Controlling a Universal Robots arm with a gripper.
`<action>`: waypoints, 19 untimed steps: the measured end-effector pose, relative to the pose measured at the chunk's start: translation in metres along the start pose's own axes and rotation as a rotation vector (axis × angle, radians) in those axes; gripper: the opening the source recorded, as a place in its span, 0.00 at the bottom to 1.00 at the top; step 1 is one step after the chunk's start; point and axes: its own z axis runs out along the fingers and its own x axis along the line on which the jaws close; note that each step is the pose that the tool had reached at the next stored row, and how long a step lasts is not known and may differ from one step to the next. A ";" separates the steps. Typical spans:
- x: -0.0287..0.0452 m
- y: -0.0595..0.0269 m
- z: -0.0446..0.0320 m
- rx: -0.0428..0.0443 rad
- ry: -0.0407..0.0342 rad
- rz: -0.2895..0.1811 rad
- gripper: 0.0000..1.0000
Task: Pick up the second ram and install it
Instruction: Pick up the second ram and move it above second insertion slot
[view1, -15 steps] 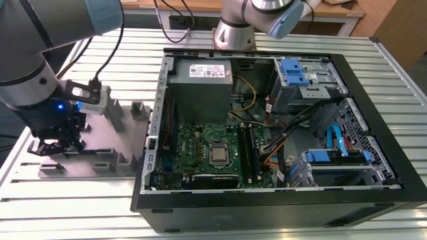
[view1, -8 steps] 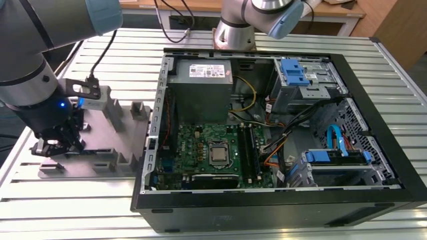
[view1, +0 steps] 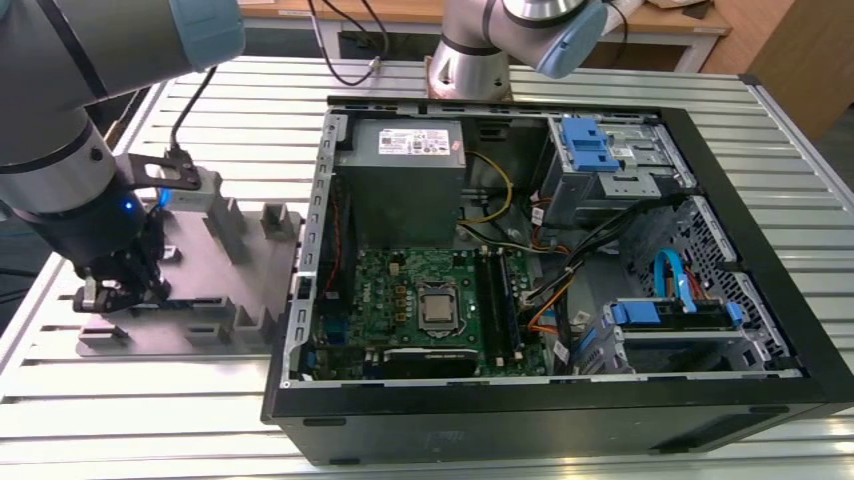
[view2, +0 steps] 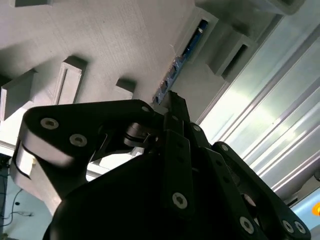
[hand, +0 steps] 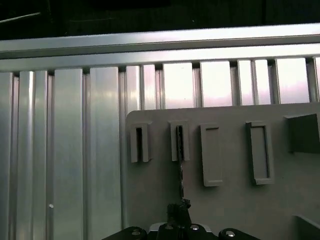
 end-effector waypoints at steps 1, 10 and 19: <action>0.0000 0.0000 0.0000 -0.0004 -0.0075 -0.010 0.07; 0.0000 0.0000 0.0004 -0.0011 -0.0236 -0.031 0.08; 0.0001 0.0011 0.0039 -0.0012 -0.0279 -0.032 0.27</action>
